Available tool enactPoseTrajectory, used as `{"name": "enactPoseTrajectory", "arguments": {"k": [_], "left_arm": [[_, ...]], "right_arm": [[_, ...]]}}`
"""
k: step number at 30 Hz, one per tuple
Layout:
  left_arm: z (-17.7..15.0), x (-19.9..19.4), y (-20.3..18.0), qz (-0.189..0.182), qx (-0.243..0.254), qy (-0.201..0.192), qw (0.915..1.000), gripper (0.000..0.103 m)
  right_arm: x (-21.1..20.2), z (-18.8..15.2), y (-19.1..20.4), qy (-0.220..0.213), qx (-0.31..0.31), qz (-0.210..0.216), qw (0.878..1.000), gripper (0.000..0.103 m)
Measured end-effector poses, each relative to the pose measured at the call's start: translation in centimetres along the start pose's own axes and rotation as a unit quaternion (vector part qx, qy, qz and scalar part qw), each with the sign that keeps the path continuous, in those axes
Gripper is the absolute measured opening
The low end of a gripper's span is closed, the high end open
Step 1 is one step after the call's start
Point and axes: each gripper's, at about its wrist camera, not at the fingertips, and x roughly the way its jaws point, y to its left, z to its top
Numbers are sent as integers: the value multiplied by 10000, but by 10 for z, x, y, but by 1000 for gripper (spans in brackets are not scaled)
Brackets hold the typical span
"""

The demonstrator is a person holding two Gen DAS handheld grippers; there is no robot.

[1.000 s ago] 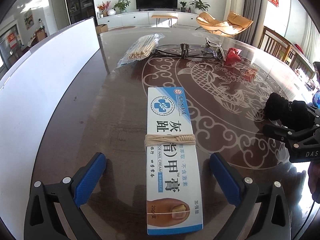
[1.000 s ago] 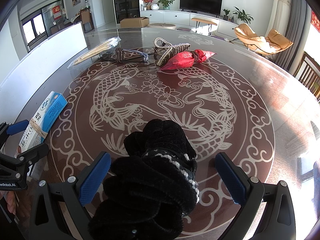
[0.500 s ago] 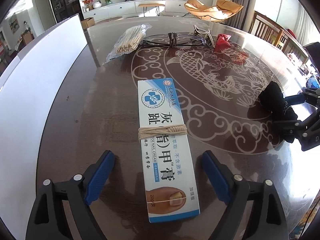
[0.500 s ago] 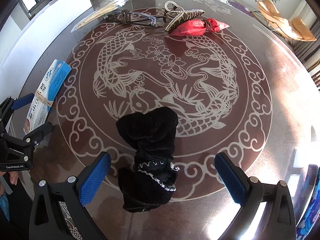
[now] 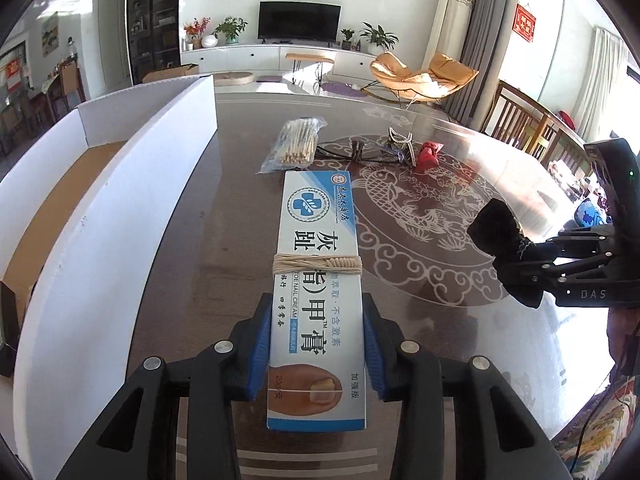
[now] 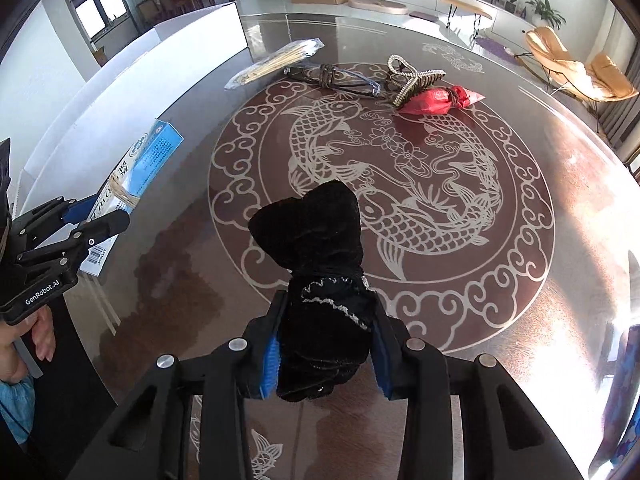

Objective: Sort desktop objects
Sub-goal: 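Carry the nail cream box and pouch over the white bin with both tools, then open the left tool to drop the box while the right tool drops the pouch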

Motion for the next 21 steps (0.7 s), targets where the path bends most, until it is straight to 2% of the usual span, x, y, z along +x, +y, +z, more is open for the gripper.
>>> {"name": "enactPoseTrajectory", "arguments": {"k": [4,8,13,16,18,20,21], "left_arm": [[19,-51,46,142,-262,-388,9988,41],[27,-84,117,655,-686,-512,9942,41],[15,-88,212,1299,-1372,-162,9819,41],[6,-80,246,1620,-1502,106,9752,41],[1,-70,260,1683,-1569,327,9726,41],[-4,-61,267,1879,-1607,525,9675,42],[-6,-59,269,1992,-1622,572,9647,47]], "right_arm": [[-12,31,44,-292,-177,383,9987,38],[-23,73,115,-659,-538,903,9923,38],[-25,121,232,-979,-1179,1604,9751,38],[-11,139,298,-1096,-1553,1845,9643,38],[7,148,332,-1040,-1715,1921,9607,39],[29,153,357,-907,-1840,1862,9609,44],[40,154,367,-769,-1909,1756,9627,59]]}}
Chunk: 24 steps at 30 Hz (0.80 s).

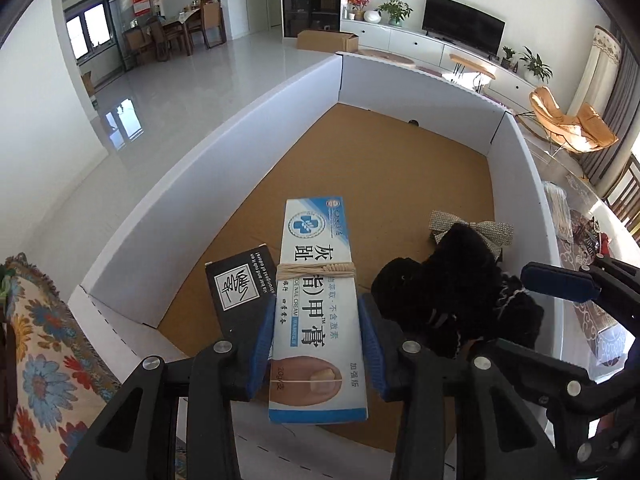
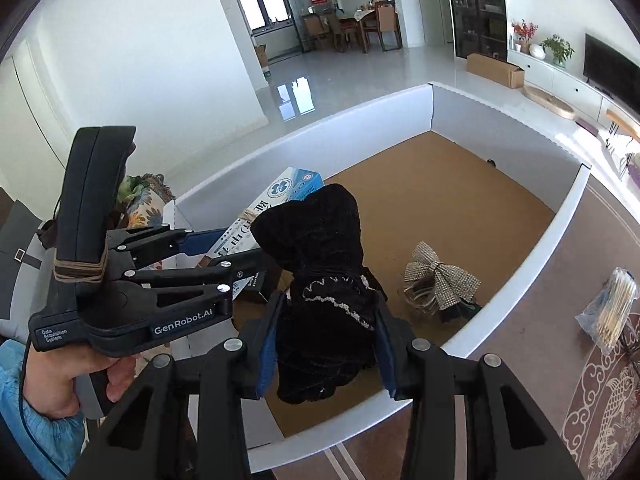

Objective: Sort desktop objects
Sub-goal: 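Open the left tool to drop the box while the right tool drops the pouch, then move both open tools back over the table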

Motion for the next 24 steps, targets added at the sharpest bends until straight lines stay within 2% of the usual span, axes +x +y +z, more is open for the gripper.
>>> {"name": "enactPoseTrajectory", "arguments": {"k": [1,2,3,5,8,10,11,12,14,16,18,21,24], "left_arm": [[-3,0,0,60,-19,-23,10000,53],[-5,-3,0,87,-49,-115,9999,66],[-7,-8,-1,114,-75,-261,9996,73],[-11,-20,-11,137,-5,-496,9987,73],[-16,-49,-49,-87,342,-847,9958,73],[-15,-69,-85,-361,669,-1065,9914,74],[-18,-78,-106,-536,851,-1148,9883,82],[-20,-87,-128,-728,1037,-1219,9844,95],[-31,-94,-175,-1064,1367,-1272,9766,103],[-41,-80,-224,-1340,1688,-1009,9713,103],[-50,-50,-270,-1405,1979,-688,9676,103],[-59,2,-321,-1198,2165,-363,9682,103],[-57,40,-348,-1022,2100,-246,9720,103]], "right_arm": [[11,0,2,140,-7,-46,9999,76],[16,-2,1,144,4,-67,9999,80],[14,-5,-1,38,24,-87,10000,80],[-1,-15,-10,-251,93,-62,9996,82],[-38,-41,-35,-768,214,-254,9965,92],[-65,-66,-61,-1029,318,-642,9921,98],[-77,-82,-75,-1113,386,-897,9890,99],[-88,-100,-92,-1157,478,-1164,9853,100],[-105,-135,-132,-1113,784,-1731,9755,100],[-117,-171,-175,-922,1192,-2305,9613,100],[-124,-201,-222,-669,1672,-2701,9459,100],[-142,-241,-277,-438,2362,-2845,9281,100],[-149,-257,-297,-369,2480,-2940,9223,100]]}}
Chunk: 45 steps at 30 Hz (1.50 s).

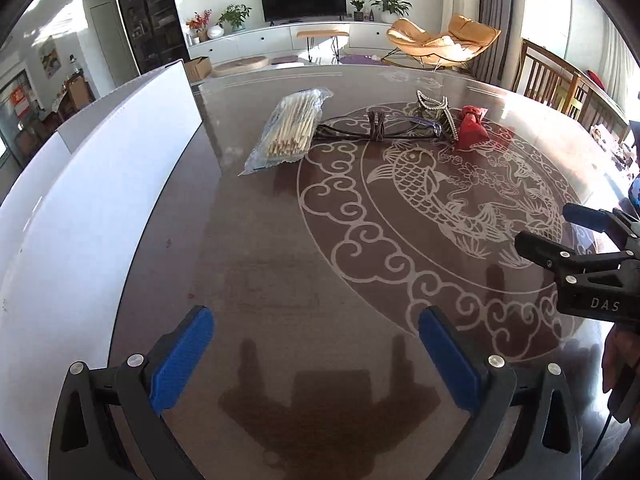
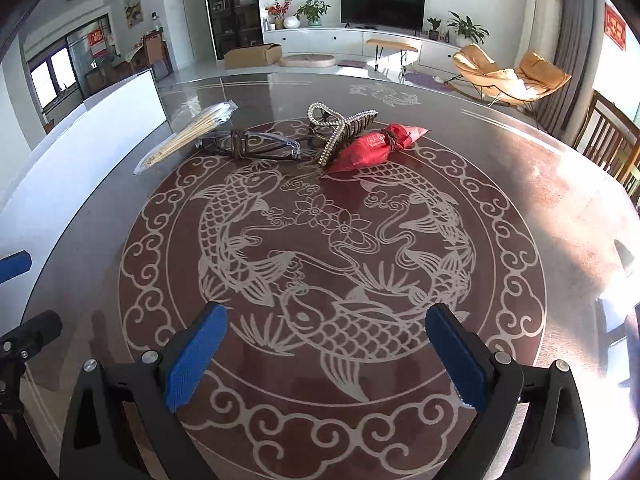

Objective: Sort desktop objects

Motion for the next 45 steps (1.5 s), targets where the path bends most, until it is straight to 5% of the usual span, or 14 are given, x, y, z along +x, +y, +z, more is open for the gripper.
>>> {"name": "enactPoseTrajectory", "arguments": {"k": [8,12,45], "left_arm": [[46,48,-16,-293,-55,-51,9995,103],[60,60,-6,-129,-387,-127,9991,103],[63,62,-4,-118,-411,-121,9990,103]], "right_arm": [[32,21,-12,110,86,-176,9997,103],[51,42,-11,106,89,-170,9998,103],[62,52,-11,111,106,-199,9997,103]]}}
